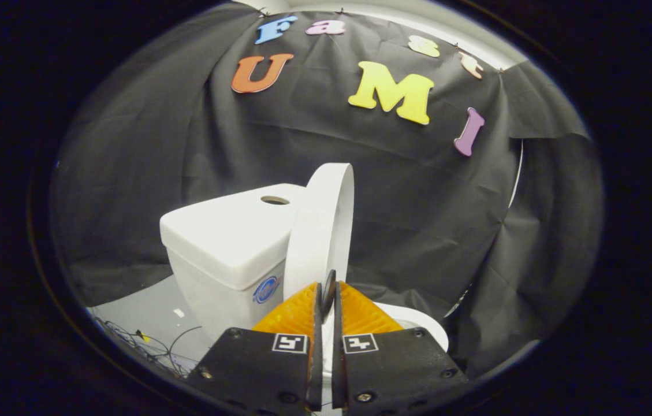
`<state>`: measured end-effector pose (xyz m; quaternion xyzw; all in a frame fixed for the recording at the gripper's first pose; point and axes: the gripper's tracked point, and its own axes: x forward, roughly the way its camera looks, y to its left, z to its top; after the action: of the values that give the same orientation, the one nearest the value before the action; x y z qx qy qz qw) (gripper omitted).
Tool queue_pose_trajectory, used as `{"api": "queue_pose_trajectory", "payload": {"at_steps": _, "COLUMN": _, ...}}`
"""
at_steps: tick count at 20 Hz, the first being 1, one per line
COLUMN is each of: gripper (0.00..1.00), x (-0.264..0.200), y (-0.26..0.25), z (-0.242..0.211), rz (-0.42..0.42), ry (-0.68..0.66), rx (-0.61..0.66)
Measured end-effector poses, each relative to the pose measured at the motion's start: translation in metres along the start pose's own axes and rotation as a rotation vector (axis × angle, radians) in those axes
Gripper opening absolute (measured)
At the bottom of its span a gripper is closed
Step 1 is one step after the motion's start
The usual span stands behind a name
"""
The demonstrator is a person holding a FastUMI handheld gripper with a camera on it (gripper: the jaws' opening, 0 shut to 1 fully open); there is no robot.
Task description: Open the toilet lid.
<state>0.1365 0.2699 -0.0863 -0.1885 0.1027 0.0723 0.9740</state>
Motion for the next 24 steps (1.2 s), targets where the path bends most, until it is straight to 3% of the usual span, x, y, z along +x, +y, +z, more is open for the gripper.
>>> {"api": "queue_pose_trajectory", "payload": {"at_steps": 2, "gripper": 0.30, "x": -0.018, "y": 0.005, "z": 0.007, "rz": 0.099, "ry": -0.036, "rx": 0.039}}
{"api": "queue_pose_trajectory", "payload": {"at_steps": 6, "gripper": 0.71, "x": -0.083, "y": -0.036, "z": 0.034, "rz": 0.089, "ry": -0.215, "rx": 0.073}}
{"api": "queue_pose_trajectory", "payload": {"at_steps": 7, "gripper": 0.72, "x": -0.098, "y": -0.045, "z": 0.038, "rz": 0.090, "ry": -0.255, "rx": 0.093}}
{"api": "queue_pose_trajectory", "payload": {"at_steps": 11, "gripper": 0.97, "x": -0.158, "y": -0.104, "z": 0.044, "rz": 0.068, "ry": -0.379, "rx": 0.202}}
{"api": "queue_pose_trajectory", "payload": {"at_steps": 16, "gripper": 1.00, "x": -0.199, "y": -0.182, "z": 0.018, "rz": -0.009, "ry": -0.461, "rx": 0.248}}
{"api": "queue_pose_trajectory", "payload": {"at_steps": 19, "gripper": 1.00, "x": -0.192, "y": -0.232, "z": -0.019, "rz": -0.097, "ry": -0.380, "rx": 0.281}}
{"api": "queue_pose_trajectory", "payload": {"at_steps": 24, "gripper": 1.00, "x": -0.162, "y": -0.289, "z": -0.079, "rz": -0.171, "ry": -0.313, "rx": 0.373}}
